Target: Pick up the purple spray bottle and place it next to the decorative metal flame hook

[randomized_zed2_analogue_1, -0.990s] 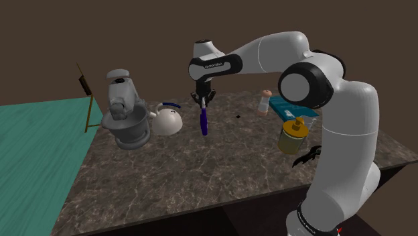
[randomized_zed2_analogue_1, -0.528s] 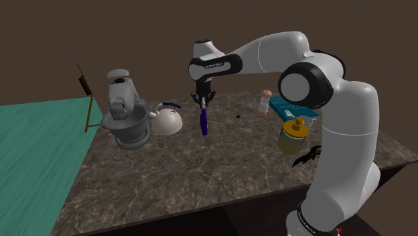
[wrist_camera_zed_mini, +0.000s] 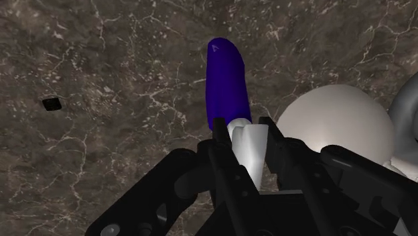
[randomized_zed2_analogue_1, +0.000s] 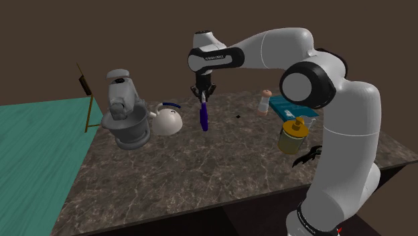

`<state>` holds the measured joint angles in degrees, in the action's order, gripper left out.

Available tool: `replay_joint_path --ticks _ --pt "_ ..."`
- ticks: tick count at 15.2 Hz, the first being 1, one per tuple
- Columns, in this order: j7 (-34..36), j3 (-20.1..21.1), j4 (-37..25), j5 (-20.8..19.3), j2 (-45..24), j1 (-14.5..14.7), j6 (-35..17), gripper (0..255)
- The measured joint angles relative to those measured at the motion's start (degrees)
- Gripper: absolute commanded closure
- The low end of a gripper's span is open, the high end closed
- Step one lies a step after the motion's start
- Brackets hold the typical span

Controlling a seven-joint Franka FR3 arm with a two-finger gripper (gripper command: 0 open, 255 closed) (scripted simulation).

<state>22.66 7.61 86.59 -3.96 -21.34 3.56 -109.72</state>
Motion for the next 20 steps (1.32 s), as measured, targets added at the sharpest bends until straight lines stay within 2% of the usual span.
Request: replay_joint_path --ticks 9,12,20 --pt "-0.1 0.2 -5.9 0.2 0.7 0.2 6.6 255" --pt "-2.0 -0.3 -1.7 0.9 4.7 -1.3 6.3 255" --pt "-8.6 -2.7 15.3 3.1 20.7 -5.5 5.0 255"
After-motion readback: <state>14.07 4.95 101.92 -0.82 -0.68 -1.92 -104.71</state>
